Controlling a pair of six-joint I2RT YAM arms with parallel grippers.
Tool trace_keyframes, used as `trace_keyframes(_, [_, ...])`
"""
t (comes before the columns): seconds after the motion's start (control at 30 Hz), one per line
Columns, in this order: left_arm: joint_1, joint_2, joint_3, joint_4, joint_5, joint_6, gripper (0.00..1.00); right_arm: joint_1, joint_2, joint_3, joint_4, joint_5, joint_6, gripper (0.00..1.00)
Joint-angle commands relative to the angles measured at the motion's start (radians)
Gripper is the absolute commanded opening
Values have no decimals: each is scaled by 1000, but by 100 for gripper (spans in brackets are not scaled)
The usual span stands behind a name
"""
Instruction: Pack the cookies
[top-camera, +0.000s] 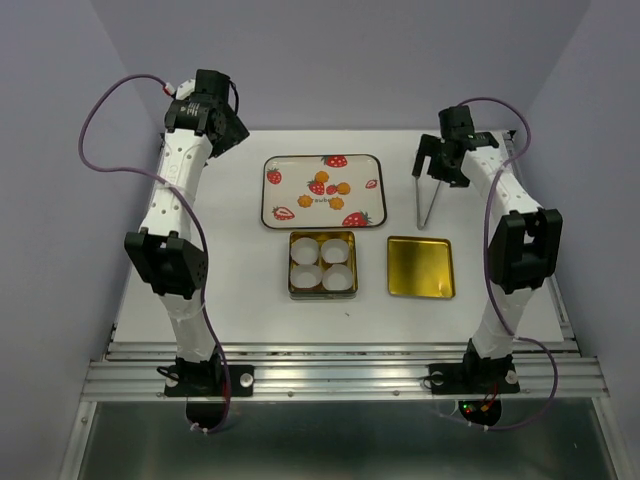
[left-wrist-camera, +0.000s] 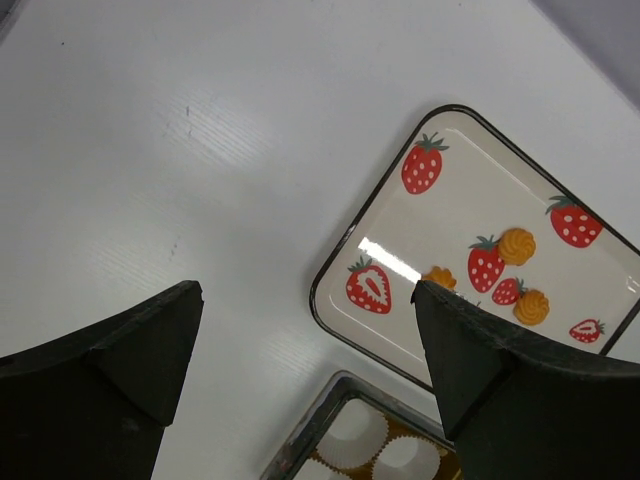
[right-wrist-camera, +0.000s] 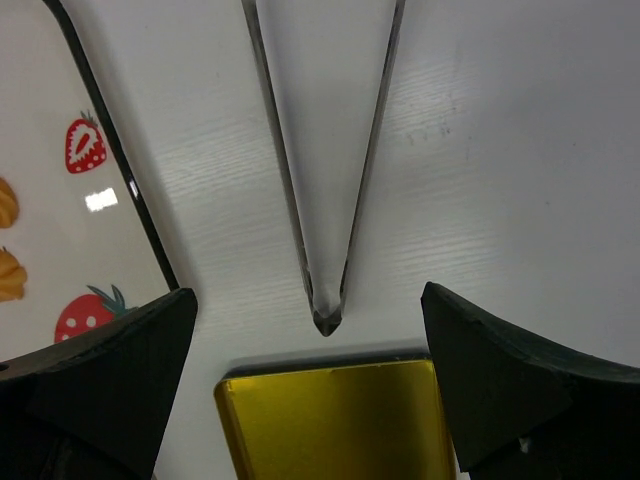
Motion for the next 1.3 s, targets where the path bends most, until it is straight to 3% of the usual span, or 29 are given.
trace_keyframes(0.0, [-1,-35,-57,25,-56,-29,99,-6,25,-5,30,-19,-70,100])
trace_keyframes(0.4, [-9,-103,-226,79,-47,-52,99,-6,119,-85,82,-41,-67,100])
trace_keyframes(0.97, [-12,-135,-295,53,-71,-61,99,-6,246,-97,232,8,-84,100])
trace_keyframes(1.27, [-12,-146,-310,46,-82,-60,99,-6,288,-123,267,34,-10,100])
